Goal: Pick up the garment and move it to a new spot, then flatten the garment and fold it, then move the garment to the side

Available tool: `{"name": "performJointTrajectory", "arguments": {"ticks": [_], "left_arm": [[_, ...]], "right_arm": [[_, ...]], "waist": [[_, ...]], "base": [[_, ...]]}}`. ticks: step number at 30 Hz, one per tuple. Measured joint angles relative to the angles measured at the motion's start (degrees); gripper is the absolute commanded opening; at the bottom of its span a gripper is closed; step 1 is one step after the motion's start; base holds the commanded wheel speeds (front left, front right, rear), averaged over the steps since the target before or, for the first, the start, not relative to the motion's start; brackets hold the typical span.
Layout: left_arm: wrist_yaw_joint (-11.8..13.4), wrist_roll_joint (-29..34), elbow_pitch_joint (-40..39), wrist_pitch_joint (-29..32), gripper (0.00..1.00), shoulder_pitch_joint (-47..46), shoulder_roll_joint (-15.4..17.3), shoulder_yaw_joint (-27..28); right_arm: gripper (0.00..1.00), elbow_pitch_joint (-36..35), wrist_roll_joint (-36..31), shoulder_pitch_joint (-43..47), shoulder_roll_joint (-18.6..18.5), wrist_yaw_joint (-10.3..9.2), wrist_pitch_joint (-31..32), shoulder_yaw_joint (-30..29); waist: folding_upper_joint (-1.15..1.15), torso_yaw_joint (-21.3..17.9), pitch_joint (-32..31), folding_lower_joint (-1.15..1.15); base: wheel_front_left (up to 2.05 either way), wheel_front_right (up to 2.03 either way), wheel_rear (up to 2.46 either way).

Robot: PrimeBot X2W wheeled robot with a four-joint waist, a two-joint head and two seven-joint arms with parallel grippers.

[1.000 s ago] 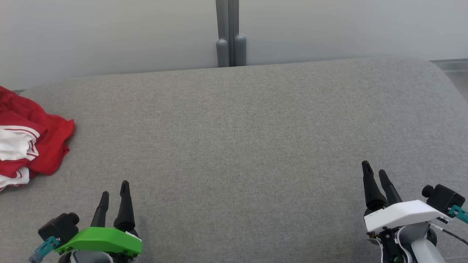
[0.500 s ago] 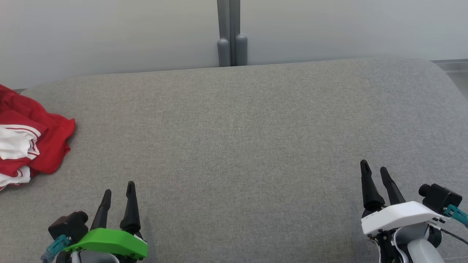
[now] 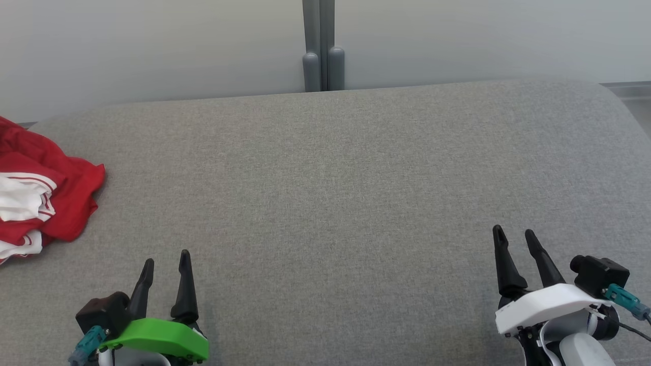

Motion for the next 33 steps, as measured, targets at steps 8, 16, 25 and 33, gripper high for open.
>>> {"name": "performJointTrajectory", "arguments": {"ticks": [8,16,25,33], "left_arm": [[0.0,4.6,-0.8,-1.0,1.0,0.1,0.0,-0.2],[0.3,8.3,-0.9,-2.0,1.0,0.7,0.1,-0.5],[0.3,12.0,-0.5,-3.0,1.0,0.8,0.1,-0.8],[0.8,15.1,-0.2,-3.9,1.0,1.0,0.2,-1.2]], "right_arm": [[1.0,-0.1,-4.8,0.0,0.0,0.0,-0.9,0.1],[1.0,-0.2,-8.9,0.0,0.1,0.0,-1.8,0.0],[1.0,-0.1,-13.0,0.0,0.2,0.0,-2.8,-0.1],[1.0,0.1,-16.7,0.3,0.4,0.0,-3.7,-0.2]], "waist": [[0.0,0.1,0.1,0.0],[0.0,0.1,0.2,0.0],[0.0,0.2,0.3,0.0],[0.0,0.3,0.3,0.0]], "base": [[0.0,0.0,0.0],[0.0,0.0,0.0],[0.0,0.0,0.0],[0.0,0.0,0.0]]}}
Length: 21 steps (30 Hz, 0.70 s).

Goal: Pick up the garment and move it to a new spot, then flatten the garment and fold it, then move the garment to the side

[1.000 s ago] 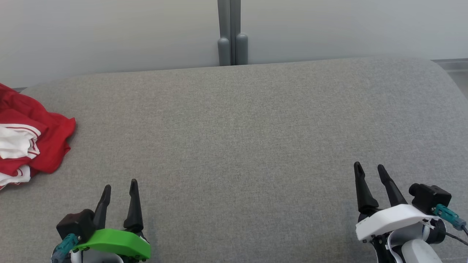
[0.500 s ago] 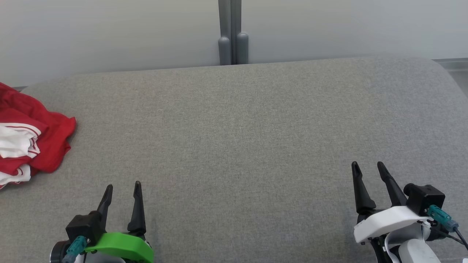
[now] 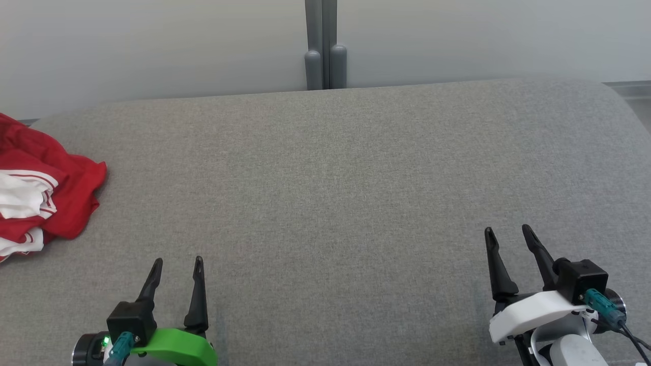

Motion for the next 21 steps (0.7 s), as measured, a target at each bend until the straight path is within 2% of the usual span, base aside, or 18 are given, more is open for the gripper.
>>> {"name": "performJointTrajectory", "arguments": {"ticks": [5,16,21], "left_arm": [[0.3,1.6,0.0,-0.4,1.0,0.2,0.0,-0.1],[0.6,1.2,0.1,-0.5,1.0,0.3,0.0,0.5],[1.4,0.2,0.7,-0.5,1.0,0.3,0.0,0.8]], "right_arm": [[1.0,0.1,-1.7,0.0,0.1,0.01,-0.4,0.1],[1.0,0.3,-1.7,0.0,0.1,0.01,-0.4,0.1],[1.0,-0.2,-1.7,0.2,-0.4,0.01,-0.4,1.2]], "waist": [[0.0,0.1,0.0,0.0],[0.0,0.2,0.1,0.0],[0.0,2.4,0.3,0.0]], "base": [[0.0,0.0,0.0],[0.0,0.0,0.0],[0.0,0.0,0.0]]}}
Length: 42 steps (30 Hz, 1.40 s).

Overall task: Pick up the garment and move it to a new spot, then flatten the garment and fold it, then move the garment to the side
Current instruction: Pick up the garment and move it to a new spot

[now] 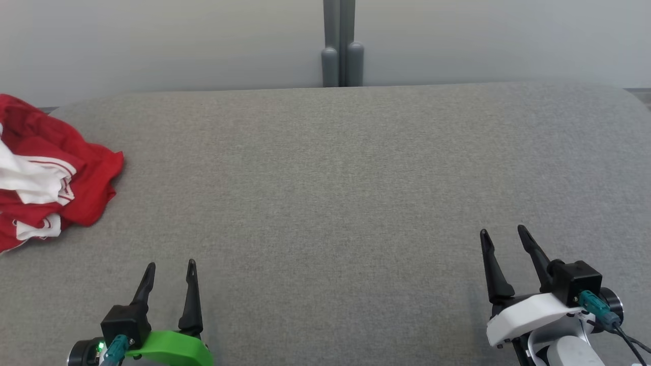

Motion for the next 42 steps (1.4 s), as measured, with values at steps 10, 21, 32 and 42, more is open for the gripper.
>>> {"name": "performJointTrajectory", "arguments": {"ticks": [10,21,32,42], "left_arm": [[0.4,-0.7,0.7,0.0,1.0,0.3,0.0,0.5],[4.2,-4.9,-3.7,0.0,1.0,6.8,0.1,6.4],[5.5,-6.2,-4.3,0.0,1.0,8.7,0.1,5.5],[0.1,-4.0,3.0,0.0,1.0,-0.4,0.2,3.4]], "right_arm": [[1.0,0.2,0.2,0.8,-1.5,0.0,0.0,4.0],[1.0,4.5,2.8,-7.6,-2.4,0.03,-0.1,16.2],[1.0,6.2,4.9,-8.8,-4.2,0.03,-0.1,17.3],[1.0,4.2,4.0,-4.7,-4.7,0.03,-0.1,10.7]], "waist": [[0.0,10.9,0.0,0.0],[0.0,24.8,1.2,0.0],[0.0,28.2,3.2,0.0],[0.0,27.2,3.8,0.0]], "base": [[0.0,0.0,0.0],[0.0,0.0,0.0],[-0.02,-0.02,-0.02],[0.0,0.0,0.0]]}}
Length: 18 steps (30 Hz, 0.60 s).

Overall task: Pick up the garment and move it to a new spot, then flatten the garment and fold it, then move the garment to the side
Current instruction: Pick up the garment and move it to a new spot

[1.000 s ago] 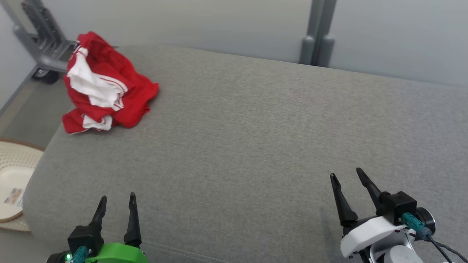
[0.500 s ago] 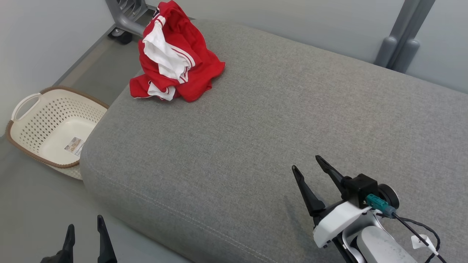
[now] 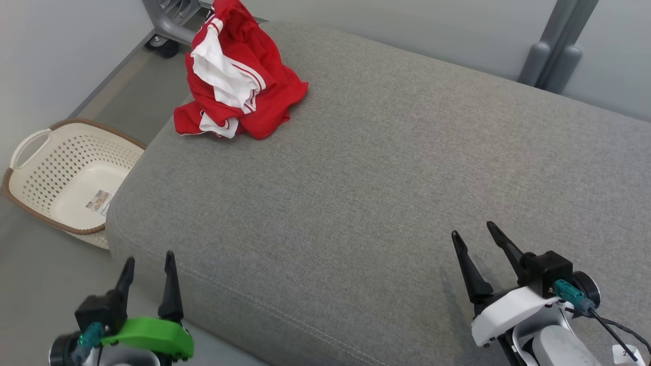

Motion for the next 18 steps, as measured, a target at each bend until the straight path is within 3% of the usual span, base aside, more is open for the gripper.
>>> {"name": "performJointTrajectory", "arguments": {"ticks": [8,12,18], "left_arm": [[-3.0,1.2,7.2,0.0,1.0,-15.7,4.5,-0.2],[-3.5,0.3,11.6,0.0,1.0,-25.3,8.8,-1.5],[-3.5,-4.3,17.6,2.6,1.0,-38.7,16.9,-7.8]], "right_arm": [[1.0,-2.9,-1.7,0.7,-1.6,0.0,0.0,-1.8],[1.0,-4.3,-2.0,-0.9,-3.0,0.01,0.0,-1.8],[1.0,-6.4,-2.0,-3.8,-4.6,0.0,0.0,-2.0]], "waist": [[0.0,-2.8,2.1,0.0],[0.0,-5.4,4.3,0.0],[0.0,-9.9,8.3,0.0]], "base": [[0.0,0.0,0.0],[0.0,0.0,0.0],[0.0,0.0,0.0]]}}
